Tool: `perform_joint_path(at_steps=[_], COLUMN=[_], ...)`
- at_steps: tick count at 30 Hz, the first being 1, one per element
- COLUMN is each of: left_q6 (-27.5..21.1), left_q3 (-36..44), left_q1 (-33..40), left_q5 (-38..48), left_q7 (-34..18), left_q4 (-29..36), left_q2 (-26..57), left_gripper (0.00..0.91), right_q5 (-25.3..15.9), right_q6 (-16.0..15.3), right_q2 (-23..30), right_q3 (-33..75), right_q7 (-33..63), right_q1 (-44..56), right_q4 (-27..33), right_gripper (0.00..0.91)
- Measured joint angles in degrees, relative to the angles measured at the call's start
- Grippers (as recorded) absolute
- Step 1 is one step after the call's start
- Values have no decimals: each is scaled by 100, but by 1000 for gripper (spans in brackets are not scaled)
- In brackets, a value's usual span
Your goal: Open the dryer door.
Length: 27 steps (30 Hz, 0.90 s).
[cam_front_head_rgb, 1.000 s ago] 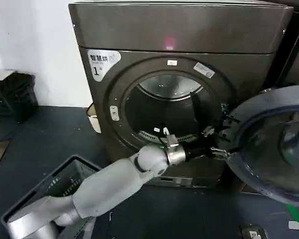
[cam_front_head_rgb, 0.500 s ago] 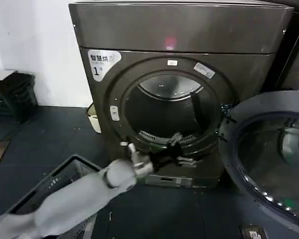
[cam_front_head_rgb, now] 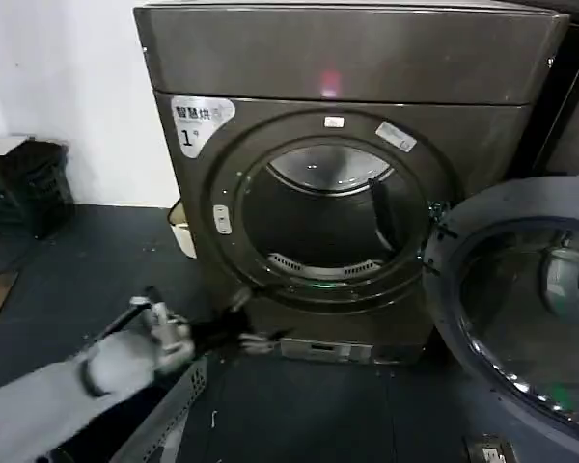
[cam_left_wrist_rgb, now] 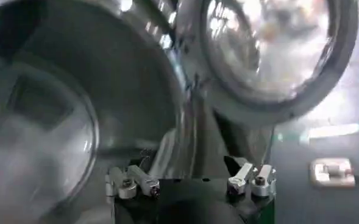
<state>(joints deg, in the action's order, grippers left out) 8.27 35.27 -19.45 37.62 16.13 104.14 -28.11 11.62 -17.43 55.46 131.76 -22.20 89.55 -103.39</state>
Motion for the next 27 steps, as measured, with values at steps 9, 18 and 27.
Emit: perform_joint_path(at_steps=[9,18,27], left_q6=[-444,-365,-372], left_q3=[-708,-984,-1169], left_q1=[-645,-1326,-1398], left_q5=[-57,-837,-1744], left_q7=[1042,1375,1768], left_q4=[-258,-759,-1211], left_q2=[1414,2402,2838], left_gripper=[907,907,907], right_q5=[-21,-135,-192], right_q6=[45,77,178], right_q2=[-37,-46,-89], right_q3=[-132,-303,-256], right_q7=[-21,-47,-83], right_q1=[-160,-351,-327], right_q4=[96,168,299], right_gripper=[907,907,907])
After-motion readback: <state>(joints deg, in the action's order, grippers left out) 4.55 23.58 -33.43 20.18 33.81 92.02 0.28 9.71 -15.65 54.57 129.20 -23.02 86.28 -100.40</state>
